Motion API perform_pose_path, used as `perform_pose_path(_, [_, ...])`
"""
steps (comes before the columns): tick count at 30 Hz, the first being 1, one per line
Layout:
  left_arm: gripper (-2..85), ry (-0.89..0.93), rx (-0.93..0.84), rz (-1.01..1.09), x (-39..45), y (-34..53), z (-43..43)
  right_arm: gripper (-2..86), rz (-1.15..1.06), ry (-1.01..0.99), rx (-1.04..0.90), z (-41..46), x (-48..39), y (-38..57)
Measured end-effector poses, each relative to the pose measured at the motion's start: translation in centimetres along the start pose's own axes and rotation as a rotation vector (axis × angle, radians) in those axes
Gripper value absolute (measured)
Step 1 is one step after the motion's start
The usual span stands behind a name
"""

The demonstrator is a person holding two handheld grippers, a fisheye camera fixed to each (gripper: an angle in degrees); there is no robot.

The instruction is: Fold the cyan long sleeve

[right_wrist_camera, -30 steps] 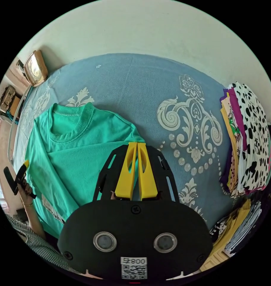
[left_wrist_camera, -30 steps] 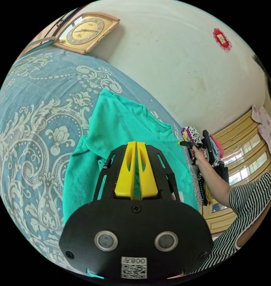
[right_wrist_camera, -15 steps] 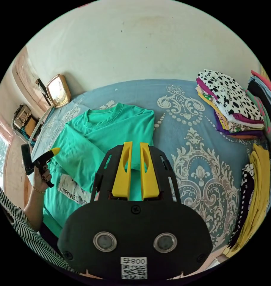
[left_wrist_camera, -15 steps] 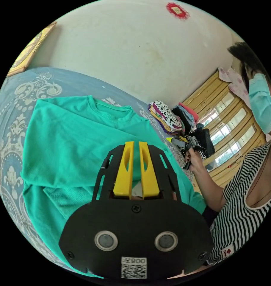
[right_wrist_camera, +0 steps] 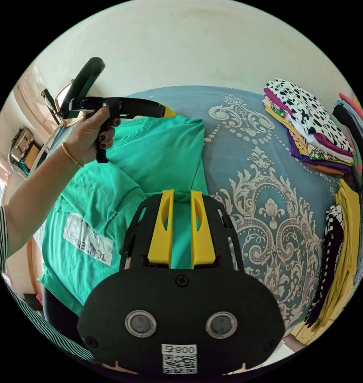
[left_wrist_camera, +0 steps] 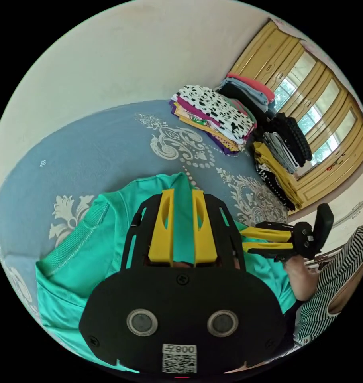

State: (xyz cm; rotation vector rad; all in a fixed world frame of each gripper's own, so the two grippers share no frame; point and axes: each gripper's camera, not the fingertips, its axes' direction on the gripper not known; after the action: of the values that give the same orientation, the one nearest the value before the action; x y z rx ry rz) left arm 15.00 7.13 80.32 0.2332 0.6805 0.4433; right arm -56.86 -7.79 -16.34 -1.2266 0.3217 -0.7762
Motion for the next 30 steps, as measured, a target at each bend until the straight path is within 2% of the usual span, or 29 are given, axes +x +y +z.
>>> perform_pose_path(4, [3.4,-0.039,-0.149,0.023,0.5,-5.5,6.1,4.8,0.014,-0.015,-0.007,-0.3,1.8,0.5])
perform_pose_path(12, [0.4,0.061,-0.002,-0.005,1.3,-11.4,7.1,0.4,0.057,-0.050,0.016,-1.4,4.9,1.6])
perform_pose_path(15, [0.2,0.118,0.034,-0.010,1.2,-13.6,8.1,0.3,0.114,-0.038,0.088,-3.3,6.6,2.4])
perform_pose_path(18, [0.2,0.117,0.008,-0.037,0.7,-15.6,10.4,0.6,0.138,-0.082,0.126,-4.0,7.9,2.9])
perform_pose_path(20, [0.2,0.117,-0.021,-0.046,0.4,-16.8,12.1,1.6,0.090,-0.161,0.078,-2.9,7.7,2.6])
perform_pose_path(25, [0.5,0.121,-0.015,-0.044,-0.1,-18.9,13.4,5.6,0.043,-0.120,0.040,-2.3,7.1,2.1])
perform_pose_path(30, [0.4,0.109,-0.046,-0.053,-0.2,-21.5,15.6,2.6,0.029,-0.074,-0.019,-1.2,6.9,1.9])
